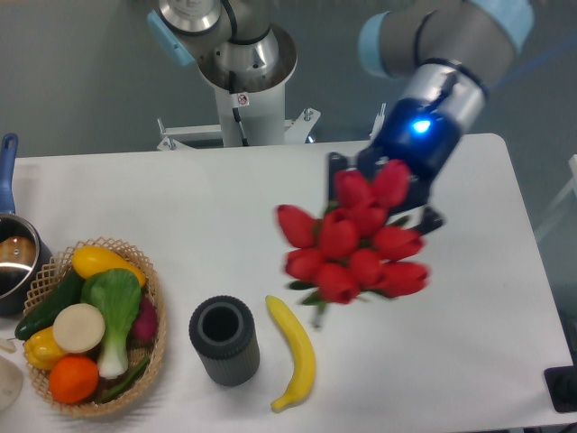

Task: Pick up the flowers from the vase
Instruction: 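Lift the tulips up out of the grey vase and away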

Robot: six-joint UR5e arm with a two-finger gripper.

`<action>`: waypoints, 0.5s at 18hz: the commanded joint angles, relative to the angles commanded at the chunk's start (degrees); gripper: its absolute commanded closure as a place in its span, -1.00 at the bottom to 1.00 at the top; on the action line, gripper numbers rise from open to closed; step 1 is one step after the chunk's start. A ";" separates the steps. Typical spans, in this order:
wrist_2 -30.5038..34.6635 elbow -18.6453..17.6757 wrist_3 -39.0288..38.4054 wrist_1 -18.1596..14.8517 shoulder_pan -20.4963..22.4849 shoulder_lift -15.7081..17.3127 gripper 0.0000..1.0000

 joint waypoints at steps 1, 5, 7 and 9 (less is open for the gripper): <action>2.53 -0.44 1.85 -0.09 0.18 -0.44 1.00; 19.75 -2.81 4.15 -0.09 0.62 -0.18 1.00; 27.21 -3.25 4.15 -0.17 0.18 0.00 1.00; 34.60 -3.34 4.15 -0.26 -0.70 0.00 1.00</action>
